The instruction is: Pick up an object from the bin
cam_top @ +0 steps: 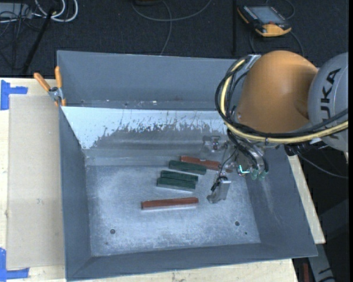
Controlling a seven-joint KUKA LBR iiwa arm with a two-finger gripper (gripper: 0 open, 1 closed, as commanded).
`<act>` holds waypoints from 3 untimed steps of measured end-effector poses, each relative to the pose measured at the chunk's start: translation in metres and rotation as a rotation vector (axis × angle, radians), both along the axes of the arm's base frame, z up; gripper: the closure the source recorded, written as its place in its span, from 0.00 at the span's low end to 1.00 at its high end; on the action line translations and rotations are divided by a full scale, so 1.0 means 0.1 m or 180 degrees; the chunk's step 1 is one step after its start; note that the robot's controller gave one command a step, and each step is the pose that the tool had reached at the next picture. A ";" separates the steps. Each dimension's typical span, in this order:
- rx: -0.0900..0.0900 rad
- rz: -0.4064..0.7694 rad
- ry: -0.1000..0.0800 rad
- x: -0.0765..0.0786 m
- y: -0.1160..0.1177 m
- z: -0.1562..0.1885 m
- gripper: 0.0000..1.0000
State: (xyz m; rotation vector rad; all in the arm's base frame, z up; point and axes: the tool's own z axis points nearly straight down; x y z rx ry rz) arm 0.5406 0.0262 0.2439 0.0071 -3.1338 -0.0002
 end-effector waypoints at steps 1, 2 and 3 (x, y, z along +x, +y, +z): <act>0.0001 0.0081 0.0001 0.35 0.36 -1.43 0.00; 0.0003 0.0214 -0.0028 0.15 0.48 -1.75 0.00; 0.0007 0.0209 -0.0067 0.19 0.48 -1.70 1.00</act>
Offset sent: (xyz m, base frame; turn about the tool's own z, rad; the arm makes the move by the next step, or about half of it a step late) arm 0.0364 0.0350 -0.1374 -0.0209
